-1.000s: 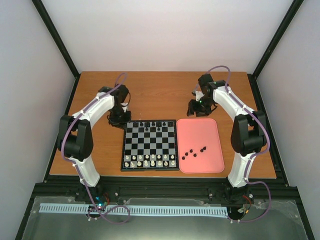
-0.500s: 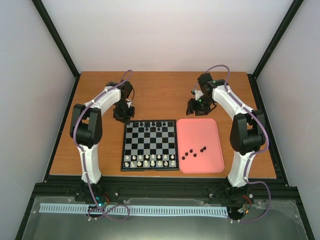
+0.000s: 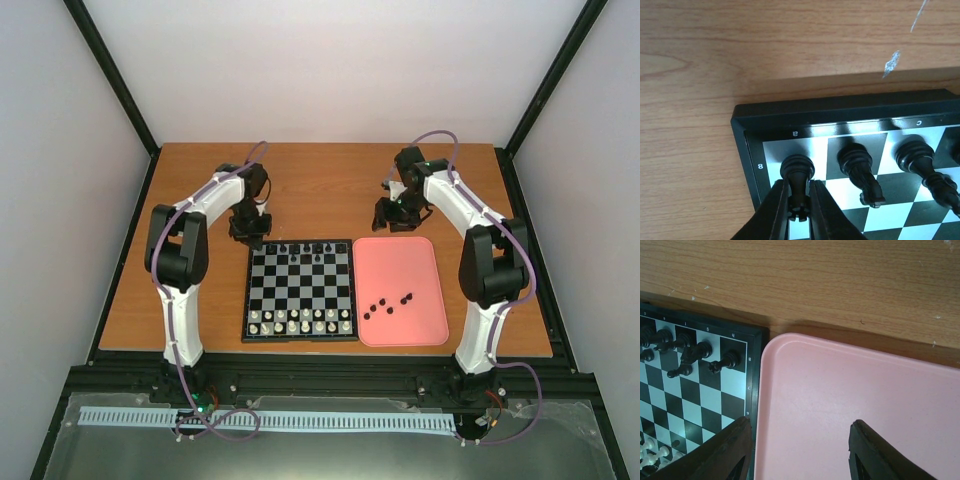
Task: Set up the chess pieces on the board
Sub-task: Place the chess piece on the chessboard, then pick up the chess piece from the storage box.
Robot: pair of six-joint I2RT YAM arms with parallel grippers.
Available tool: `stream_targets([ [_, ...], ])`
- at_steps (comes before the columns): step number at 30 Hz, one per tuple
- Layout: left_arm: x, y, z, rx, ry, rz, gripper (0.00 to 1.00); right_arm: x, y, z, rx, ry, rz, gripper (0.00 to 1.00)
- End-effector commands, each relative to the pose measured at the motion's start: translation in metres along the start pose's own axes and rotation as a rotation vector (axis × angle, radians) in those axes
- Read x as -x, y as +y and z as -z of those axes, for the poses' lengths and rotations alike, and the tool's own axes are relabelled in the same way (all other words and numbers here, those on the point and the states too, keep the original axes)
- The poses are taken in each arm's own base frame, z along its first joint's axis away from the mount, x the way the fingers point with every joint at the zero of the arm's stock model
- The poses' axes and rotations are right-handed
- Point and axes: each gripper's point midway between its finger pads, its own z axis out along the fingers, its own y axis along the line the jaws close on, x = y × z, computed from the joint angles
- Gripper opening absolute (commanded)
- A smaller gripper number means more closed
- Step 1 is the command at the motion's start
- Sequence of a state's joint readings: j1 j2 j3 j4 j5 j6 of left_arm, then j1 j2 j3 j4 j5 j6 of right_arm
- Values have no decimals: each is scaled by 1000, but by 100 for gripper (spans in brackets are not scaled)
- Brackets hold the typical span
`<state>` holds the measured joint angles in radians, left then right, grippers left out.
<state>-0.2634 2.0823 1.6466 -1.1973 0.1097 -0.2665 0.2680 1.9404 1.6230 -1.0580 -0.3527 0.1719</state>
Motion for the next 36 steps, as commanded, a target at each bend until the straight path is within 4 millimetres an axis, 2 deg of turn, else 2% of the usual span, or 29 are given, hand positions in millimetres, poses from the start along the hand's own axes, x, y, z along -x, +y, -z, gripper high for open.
stream_targets([
  [1,8,-2,4,-19,-10,-11,2,6,-3,1,0,-7,7,53],
  [7,5,-2,1,-18,4,-12,5,6,-3,2,-3,-5,7,53],
  [14,5,-2,1,-17,1,-11,22,5,-3,2,-4,-6,8,53],
  [18,4,-2,7,-21,-12,-15,39,5,-3,2,-4,-7,8,53],
  [26,-1,1,34,-5,-65,-17,60,4,-3,4,-5,-6,11,53],
  [30,-6,12,49,45,-106,-12,66,0,-3,4,-2,-1,11,53],
  [36,-9,25,54,73,-123,11,67,-3,-1,9,-2,-4,14,53],
])
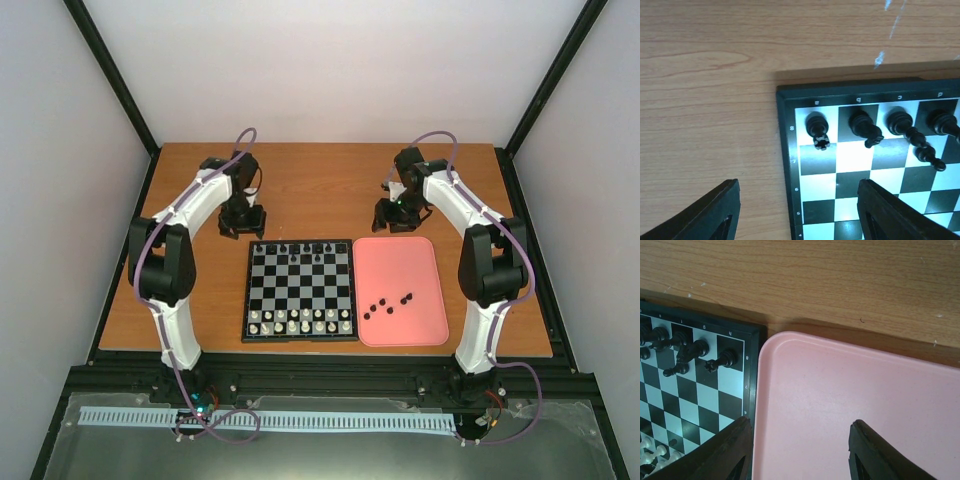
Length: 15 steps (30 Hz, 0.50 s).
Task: Set up the chess pieces on the board
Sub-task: Pick up the chess piece from the storage box.
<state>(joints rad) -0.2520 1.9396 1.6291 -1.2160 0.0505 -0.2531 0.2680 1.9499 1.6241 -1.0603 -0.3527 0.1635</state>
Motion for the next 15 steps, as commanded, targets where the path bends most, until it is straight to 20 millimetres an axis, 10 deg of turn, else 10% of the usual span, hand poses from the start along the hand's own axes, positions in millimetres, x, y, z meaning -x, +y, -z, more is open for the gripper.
stream_targets([
  [1,-4,15,10,48,-12,19,67,-3,0,14,-6,-15,7,53],
  [9,0,11,70,13,-151,19,70,-55,-23,29,-129,8,-47,52],
  [15,0,4,90,-40,-216,-7,98,-143,-48,25,-210,112,-142,51],
])
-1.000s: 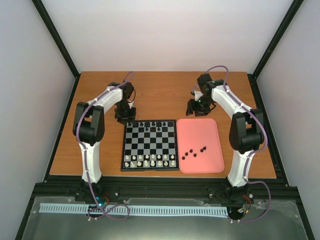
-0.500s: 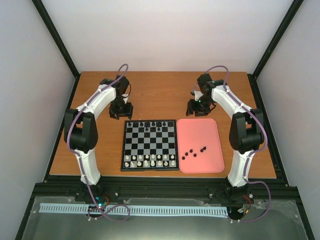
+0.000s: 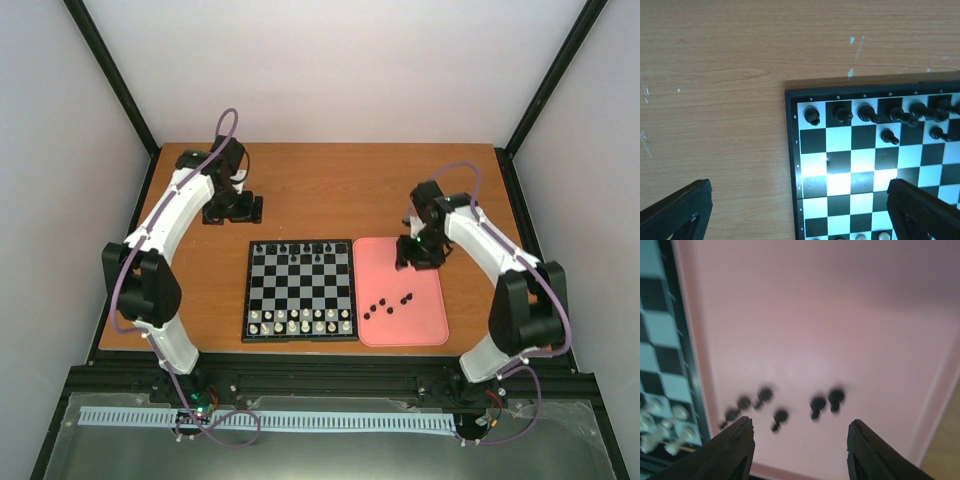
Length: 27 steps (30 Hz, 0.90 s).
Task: Set up the chess pieces on the board
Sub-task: Pick up the chess piece from the storage box.
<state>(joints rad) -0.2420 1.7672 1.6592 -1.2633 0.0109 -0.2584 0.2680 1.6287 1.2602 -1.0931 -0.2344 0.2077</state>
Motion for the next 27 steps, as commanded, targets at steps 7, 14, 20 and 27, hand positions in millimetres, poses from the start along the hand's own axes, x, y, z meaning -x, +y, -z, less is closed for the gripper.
stream_targets([
  [7,-1,-19,19,-135,-53,-24,100,-58,-37,-22,-119,63,-118,49],
  [14,-3,-21,25,-152,-60,-30,100,-33,-35,-45,-99,47,-162,45],
  [20,-7,-19,25,-146,-60,-30,100,-31,-41,-52,-129,47,-195,38],
  [27,-9,-18,22,-144,-52,-29,100,-40,-45,-56,-149,82,-198,32],
])
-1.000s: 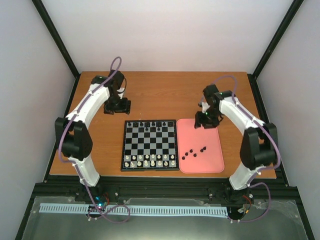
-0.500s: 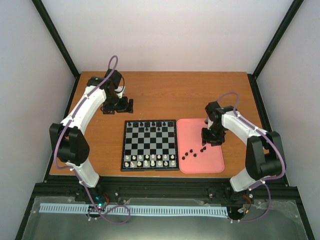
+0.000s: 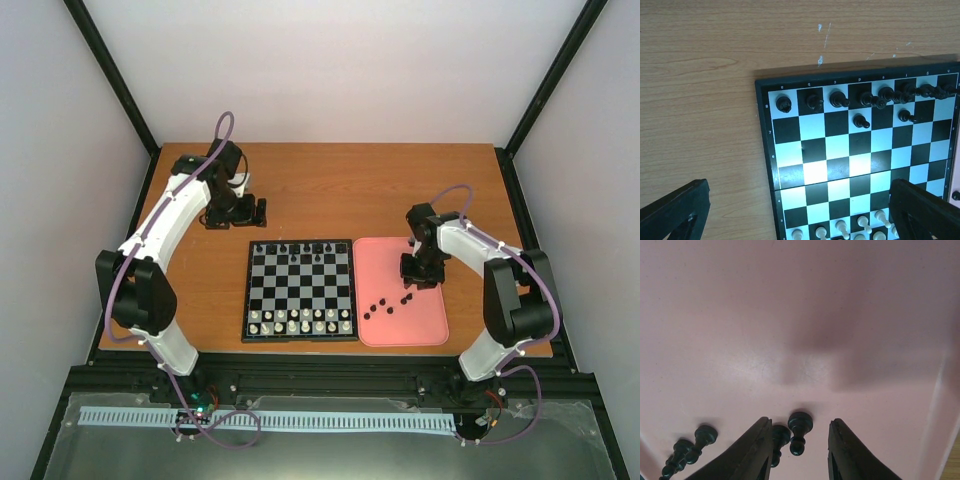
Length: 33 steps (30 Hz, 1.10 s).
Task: Set up the chess pieces on the board
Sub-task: Pick up the chess piece from the storage box.
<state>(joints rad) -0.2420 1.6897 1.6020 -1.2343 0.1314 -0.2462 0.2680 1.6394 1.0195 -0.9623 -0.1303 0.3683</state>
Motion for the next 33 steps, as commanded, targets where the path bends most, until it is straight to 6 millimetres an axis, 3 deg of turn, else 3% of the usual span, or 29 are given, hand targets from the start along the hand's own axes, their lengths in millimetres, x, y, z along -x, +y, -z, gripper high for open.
stream_targets([
  [1,3,-1,8,-16,-34,-16,100,1,-4,-1,-13,-2,-19,32],
  [22,-2,1,1,-12,-16,-10,100,-12,-4,-20,-6,46,-12,32],
  [33,-3,1,-1,-13,-12,-10,100,-7,-4,-18,-18,44,-5,18],
])
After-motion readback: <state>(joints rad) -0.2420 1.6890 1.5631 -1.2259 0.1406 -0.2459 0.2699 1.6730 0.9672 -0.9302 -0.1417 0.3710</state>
